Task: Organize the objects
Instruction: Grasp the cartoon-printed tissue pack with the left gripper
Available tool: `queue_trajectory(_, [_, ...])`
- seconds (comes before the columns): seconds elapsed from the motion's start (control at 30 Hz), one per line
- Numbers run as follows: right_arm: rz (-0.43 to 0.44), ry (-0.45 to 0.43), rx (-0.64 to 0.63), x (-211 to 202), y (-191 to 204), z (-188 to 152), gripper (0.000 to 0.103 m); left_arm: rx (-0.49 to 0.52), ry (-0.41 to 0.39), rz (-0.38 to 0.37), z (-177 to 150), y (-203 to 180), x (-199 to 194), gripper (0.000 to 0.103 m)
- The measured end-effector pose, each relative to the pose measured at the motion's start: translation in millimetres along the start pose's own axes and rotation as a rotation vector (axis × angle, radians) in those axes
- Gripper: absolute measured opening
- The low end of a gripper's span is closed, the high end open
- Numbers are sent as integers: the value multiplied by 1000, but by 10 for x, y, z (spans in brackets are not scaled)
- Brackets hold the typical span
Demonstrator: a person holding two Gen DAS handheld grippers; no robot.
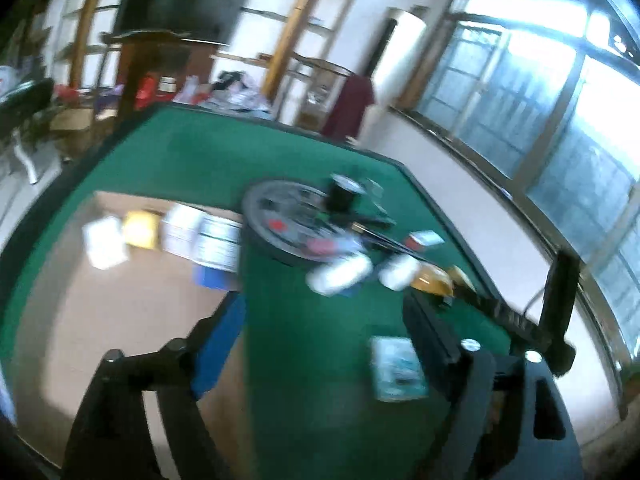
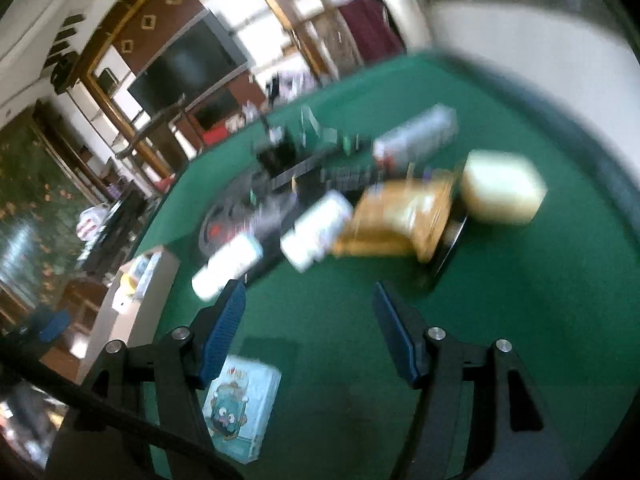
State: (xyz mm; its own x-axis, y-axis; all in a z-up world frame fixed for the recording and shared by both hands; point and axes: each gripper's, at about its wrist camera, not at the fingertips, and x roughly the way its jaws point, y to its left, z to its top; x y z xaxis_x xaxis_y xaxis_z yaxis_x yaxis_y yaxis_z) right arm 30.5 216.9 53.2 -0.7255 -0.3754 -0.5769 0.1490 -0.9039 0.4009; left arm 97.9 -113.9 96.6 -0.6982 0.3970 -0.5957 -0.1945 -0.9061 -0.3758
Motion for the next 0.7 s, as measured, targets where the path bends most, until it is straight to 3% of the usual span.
queue_trajectory(0.07, [-32,-83,-24,-192,15,120,76,22,33,-19,-117,-208,157,77])
queue_trajectory(0.1, [-40,-125,-21,-260,-23,191,93,40,61,-10,-192,-308,275,77])
queue_trajectory(0.13, [-38,-148,-11,-275,-84,247,100,57,91,1,-260,-379,382,77])
queue_trajectory(0.23, [-77,-57,38,-67,-349,451,101,69,168,30,-436,-539,674,77])
queue_trajectory(0.37, [-75,-57,119,104,-709,359,101,67,205,61,-543,-620,859,77])
queue_trajectory(0.43, [-71,8,192,195,-851,338,101,85,218,81,-585,-653,931,77])
queue_trajectory(0.47, [-36,1,217,188,-893,350,101,92,220,90,-601,-683,960,77])
queue_trajectory(0.7, [-50,-10,230,177,-899,353,101,210,253,132,-702,-938,1283,77])
